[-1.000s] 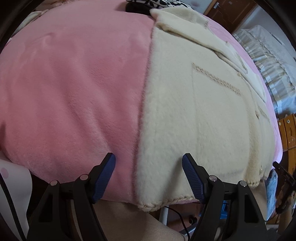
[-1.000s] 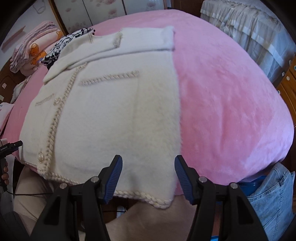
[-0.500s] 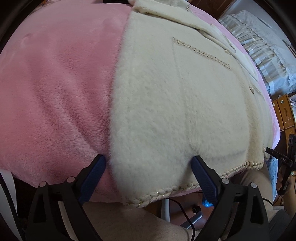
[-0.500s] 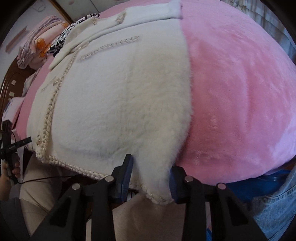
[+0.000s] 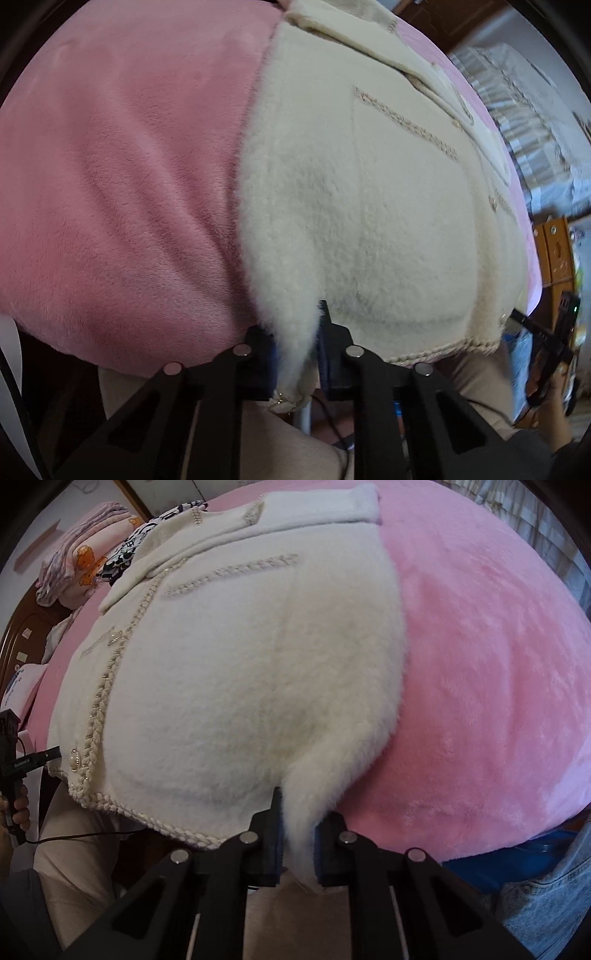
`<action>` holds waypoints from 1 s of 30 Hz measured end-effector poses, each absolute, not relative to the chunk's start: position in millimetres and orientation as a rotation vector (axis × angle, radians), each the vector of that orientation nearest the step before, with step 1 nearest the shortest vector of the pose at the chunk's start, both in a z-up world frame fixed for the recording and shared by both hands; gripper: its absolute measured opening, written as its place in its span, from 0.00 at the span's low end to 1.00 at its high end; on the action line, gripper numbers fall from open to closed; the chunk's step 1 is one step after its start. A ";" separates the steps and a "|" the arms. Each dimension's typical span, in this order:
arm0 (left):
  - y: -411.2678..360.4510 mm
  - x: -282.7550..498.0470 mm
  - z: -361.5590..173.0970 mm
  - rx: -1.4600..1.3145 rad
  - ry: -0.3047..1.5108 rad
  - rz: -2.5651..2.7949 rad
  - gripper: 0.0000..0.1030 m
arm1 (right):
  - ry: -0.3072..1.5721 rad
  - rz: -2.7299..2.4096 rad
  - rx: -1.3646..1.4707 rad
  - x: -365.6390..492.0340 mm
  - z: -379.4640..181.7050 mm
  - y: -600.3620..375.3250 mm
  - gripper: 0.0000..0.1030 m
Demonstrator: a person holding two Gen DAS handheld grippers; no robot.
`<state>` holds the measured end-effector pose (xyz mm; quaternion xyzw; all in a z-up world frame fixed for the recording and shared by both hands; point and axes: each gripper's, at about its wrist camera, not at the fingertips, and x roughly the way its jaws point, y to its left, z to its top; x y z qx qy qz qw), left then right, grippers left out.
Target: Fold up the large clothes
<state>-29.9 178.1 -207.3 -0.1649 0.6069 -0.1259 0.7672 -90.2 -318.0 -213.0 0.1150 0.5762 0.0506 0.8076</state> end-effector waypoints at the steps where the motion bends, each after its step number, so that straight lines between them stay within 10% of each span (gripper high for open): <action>1: 178.0 -29.1 -204.2 -0.374 1.321 -0.277 0.11 | 1.221 0.120 0.267 -89.4 -207.2 -318.0 0.11; 14: 172.1 44.1 -101.0 -0.808 1.001 -0.480 0.09 | 0.844 0.274 0.606 -15.0 -72.1 -357.0 0.08; 23: 197.7 208.5 -84.2 -0.835 0.948 -0.273 0.10 | 0.788 0.104 0.811 133.9 -76.5 -420.6 0.08; 30: 187.9 302.7 -132.6 -0.680 1.126 -0.141 0.19 | 0.906 -0.049 0.840 205.4 -135.7 -447.4 0.52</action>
